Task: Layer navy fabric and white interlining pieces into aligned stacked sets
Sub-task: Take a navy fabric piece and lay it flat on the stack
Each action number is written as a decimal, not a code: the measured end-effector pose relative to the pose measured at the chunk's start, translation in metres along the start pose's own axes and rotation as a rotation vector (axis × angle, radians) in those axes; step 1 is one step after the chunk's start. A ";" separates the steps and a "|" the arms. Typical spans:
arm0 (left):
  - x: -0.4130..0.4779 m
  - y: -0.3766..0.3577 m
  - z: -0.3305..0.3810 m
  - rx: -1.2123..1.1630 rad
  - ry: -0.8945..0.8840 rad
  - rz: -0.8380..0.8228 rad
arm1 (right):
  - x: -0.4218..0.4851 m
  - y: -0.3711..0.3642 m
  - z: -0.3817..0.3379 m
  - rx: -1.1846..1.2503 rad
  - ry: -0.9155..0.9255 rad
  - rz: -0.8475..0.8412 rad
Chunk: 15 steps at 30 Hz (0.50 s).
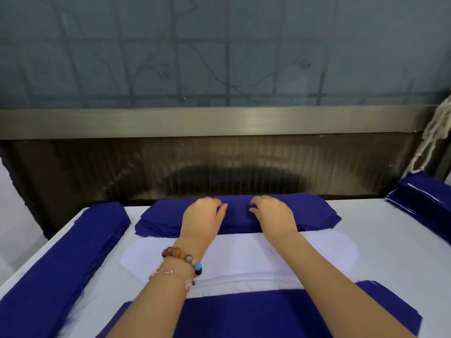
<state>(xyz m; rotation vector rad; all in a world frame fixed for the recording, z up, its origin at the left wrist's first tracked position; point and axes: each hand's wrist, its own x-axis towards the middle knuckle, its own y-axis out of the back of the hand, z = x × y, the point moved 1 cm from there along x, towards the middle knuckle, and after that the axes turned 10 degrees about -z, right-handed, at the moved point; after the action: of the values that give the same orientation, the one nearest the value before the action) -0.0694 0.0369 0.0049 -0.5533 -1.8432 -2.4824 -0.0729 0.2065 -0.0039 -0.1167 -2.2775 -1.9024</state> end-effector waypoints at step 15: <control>0.027 -0.028 -0.006 0.073 0.135 0.007 | 0.020 -0.023 -0.001 -0.016 -0.044 0.144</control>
<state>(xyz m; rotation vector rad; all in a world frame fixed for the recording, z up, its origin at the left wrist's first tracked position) -0.1026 0.0451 -0.0146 -0.3797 -1.8684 -2.3722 -0.0964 0.2005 -0.0226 -0.3189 -2.2162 -1.8632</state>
